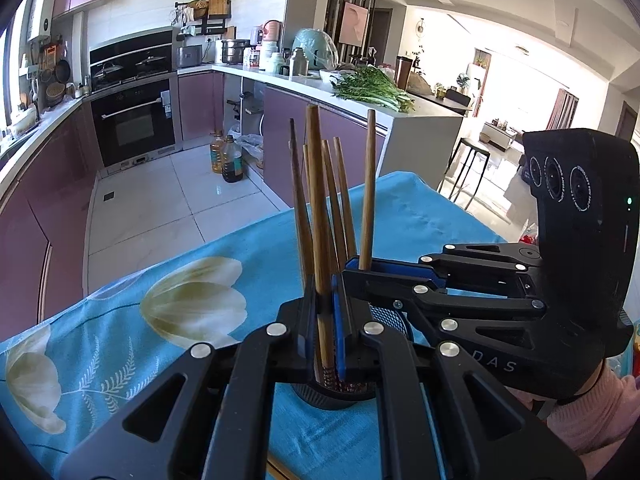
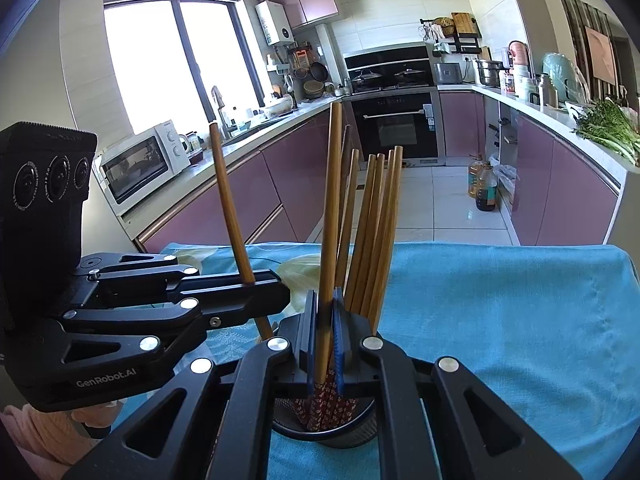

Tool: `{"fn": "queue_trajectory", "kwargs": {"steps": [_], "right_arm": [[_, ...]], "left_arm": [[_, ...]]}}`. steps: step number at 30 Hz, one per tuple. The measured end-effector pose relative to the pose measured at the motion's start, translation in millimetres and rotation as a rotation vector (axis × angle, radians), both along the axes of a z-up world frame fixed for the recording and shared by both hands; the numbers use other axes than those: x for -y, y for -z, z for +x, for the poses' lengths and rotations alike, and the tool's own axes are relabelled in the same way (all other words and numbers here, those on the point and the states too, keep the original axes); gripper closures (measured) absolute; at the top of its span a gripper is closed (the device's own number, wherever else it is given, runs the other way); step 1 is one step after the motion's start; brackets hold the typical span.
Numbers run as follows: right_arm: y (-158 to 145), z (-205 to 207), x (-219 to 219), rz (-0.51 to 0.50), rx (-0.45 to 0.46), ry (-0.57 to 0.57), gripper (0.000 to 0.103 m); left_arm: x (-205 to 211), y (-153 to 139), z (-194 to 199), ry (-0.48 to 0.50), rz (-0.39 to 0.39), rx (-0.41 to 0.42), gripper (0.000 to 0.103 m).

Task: Organize utensils
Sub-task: 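Lower the chopsticks into the holder and open both tools, then move both tools back over the last two chopsticks on the cloth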

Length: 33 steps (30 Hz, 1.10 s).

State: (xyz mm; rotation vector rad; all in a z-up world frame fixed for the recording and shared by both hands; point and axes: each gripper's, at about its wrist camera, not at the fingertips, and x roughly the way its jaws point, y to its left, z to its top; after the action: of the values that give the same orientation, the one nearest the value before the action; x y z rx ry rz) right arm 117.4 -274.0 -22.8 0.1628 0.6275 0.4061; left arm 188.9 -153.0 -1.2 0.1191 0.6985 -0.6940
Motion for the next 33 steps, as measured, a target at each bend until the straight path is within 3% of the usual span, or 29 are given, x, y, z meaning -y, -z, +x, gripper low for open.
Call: {"fn": "queue_trajectory", "kwargs": {"steps": [6,12,22,29,31,33], "right_arm": [[2,3,2,0.010,-0.008,0.020,0.096],[3,3,8,0.023,-0.011,0.037,0.094],[5,-3,10,0.035,-0.009,0.035,0.094],[-9,-32,1,0.031,0.051,-0.043,0.081],[-14,-41,-4,0.029,0.071,-0.077,0.075],[-16,-52,-11,0.028,0.084,-0.115,0.070]], "left_arm": [[3,8,11,-0.026,0.008,-0.015,0.095],[0,12,8,-0.041,0.008,-0.002,0.085],[-36,5,-8,-0.111,-0.049,0.033,0.081],[-72,-3,-39,-0.177,-0.069,0.109,0.071],[-84,-5,-51,-0.203,-0.065,0.140,0.059],[-97,-6,-63,-0.241,-0.052,0.176,0.054]]}}
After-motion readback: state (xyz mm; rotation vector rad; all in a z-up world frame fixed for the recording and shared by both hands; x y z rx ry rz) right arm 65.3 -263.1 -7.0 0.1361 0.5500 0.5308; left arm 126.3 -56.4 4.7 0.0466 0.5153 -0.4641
